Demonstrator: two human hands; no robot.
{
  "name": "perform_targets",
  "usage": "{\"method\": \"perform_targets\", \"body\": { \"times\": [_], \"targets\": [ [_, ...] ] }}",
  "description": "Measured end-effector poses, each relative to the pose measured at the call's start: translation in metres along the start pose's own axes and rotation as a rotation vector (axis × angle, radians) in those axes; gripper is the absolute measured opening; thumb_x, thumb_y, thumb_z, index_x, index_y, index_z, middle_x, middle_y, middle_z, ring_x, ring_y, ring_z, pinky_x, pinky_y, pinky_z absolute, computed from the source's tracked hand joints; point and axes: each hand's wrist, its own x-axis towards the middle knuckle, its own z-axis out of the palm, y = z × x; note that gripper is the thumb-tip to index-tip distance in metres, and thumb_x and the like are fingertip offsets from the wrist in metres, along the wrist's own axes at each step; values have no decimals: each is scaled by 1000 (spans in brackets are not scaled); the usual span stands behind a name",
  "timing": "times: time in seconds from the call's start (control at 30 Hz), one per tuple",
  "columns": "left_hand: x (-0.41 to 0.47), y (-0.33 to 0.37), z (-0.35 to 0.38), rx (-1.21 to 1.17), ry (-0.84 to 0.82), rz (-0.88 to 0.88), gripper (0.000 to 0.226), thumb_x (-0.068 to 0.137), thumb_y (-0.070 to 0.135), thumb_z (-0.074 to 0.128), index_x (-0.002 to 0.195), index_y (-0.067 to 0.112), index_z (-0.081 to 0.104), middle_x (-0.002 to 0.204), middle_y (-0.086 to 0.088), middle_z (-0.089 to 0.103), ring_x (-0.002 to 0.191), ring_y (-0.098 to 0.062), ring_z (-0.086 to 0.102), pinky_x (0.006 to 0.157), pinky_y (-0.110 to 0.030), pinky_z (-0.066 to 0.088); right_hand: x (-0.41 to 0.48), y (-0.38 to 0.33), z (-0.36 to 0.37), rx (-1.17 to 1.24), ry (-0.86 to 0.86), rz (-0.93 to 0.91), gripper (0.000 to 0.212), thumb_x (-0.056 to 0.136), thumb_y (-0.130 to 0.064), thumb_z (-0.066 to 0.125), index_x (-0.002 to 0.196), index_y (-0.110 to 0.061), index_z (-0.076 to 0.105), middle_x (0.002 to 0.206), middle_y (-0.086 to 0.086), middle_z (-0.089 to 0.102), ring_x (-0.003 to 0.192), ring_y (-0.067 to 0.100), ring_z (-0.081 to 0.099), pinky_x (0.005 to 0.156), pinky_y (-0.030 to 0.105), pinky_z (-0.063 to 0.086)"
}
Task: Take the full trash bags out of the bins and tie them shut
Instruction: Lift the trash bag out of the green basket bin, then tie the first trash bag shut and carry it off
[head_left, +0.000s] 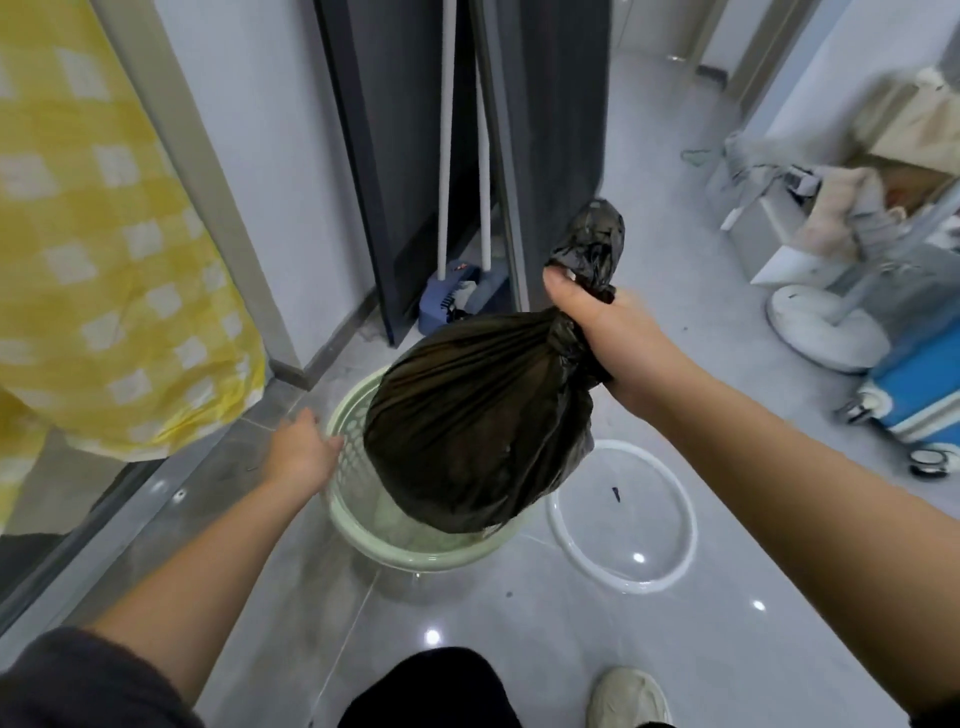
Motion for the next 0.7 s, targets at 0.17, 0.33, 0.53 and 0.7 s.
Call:
{"method": "perform_targets", "body": {
  "times": [0.17,0.33,0.53,0.7],
  "targets": [
    [-18,53,-3,-7,80,315,45,89,29,59,127,10,46,126,-15,50,111,-34,53,88,-42,44,-25,-30,-43,92,132,-47,20,86,-42,64,88,-22,64,68,-7,68,76,16,68,76,33,54],
    [-53,130,15,-407,-122,437,16,93,24,52,107,17,53,94,-4,63,82,-24,63,71,-40,52,-49,-42,-86,99,201,-58,23,88,-44,61,85,-21,60,57,-11,64,63,10,67,70,31,51],
    [-105,201,73,-772,-553,256,13,97,18,45,96,11,55,86,-8,63,66,-23,62,58,-35,52,-72,-20,-134,136,325,-45,14,89,-41,59,88,-27,61,67,-11,67,71,8,68,77,30,53],
    [-131,230,145,-648,-751,262,19,95,22,44,99,9,58,95,-7,66,75,-22,65,71,-38,54,-82,24,-176,195,419,36,20,89,-41,60,96,-22,63,98,6,61,95,21,64,97,43,47]
  ]
}}
